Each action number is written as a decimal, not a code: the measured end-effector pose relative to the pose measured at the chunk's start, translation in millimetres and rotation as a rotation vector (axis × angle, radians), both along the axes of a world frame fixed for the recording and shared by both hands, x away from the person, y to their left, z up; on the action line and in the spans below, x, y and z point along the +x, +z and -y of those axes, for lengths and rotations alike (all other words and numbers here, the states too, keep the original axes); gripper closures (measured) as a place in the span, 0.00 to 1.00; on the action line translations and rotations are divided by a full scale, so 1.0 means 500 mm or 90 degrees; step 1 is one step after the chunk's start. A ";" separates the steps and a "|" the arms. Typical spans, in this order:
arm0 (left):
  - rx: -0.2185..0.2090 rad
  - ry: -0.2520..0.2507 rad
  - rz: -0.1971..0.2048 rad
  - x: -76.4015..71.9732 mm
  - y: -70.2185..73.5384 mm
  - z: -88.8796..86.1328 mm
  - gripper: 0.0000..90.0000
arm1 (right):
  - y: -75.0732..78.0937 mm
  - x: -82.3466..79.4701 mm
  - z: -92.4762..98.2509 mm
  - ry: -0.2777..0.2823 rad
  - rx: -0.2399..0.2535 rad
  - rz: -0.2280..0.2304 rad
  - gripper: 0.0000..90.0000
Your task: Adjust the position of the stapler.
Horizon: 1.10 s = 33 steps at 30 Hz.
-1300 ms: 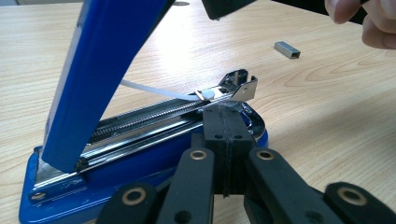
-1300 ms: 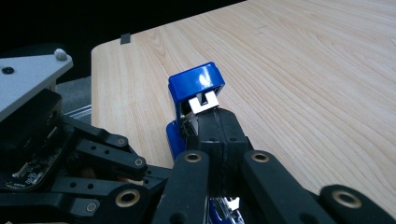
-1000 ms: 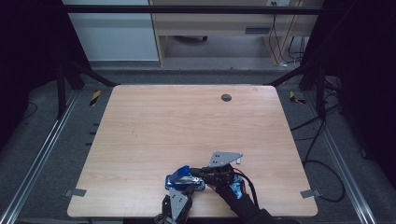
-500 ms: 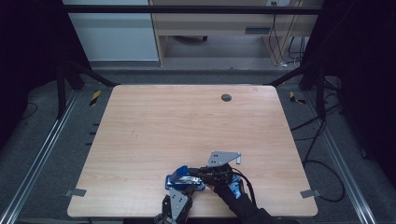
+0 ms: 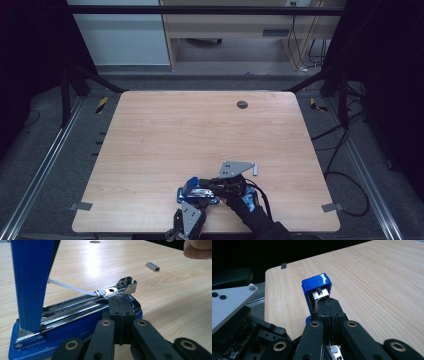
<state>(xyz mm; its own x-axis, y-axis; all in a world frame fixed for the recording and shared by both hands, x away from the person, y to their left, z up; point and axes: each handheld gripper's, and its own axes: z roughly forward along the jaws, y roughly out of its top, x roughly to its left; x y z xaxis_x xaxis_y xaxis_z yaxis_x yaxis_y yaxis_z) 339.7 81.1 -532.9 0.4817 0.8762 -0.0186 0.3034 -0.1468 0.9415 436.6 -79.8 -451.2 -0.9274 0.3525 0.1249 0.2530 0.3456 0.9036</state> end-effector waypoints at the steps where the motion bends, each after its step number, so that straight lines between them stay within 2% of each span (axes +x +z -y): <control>1: 0.000 0.000 0.000 0.000 0.000 0.000 1.00 | 0.001 0.000 -0.001 0.001 -0.001 0.002 1.00; 33: 0.003 -0.005 0.000 0.000 0.000 0.000 1.00 | 0.009 0.004 -0.027 0.010 0.009 0.002 1.00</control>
<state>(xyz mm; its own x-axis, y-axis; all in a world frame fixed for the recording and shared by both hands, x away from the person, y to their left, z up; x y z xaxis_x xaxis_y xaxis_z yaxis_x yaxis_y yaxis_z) 339.5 80.9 -532.8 0.4885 0.8724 -0.0141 0.3016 -0.1537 0.9409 438.4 -66.2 -446.8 -0.9334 0.3359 0.1260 0.2441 0.3373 0.9092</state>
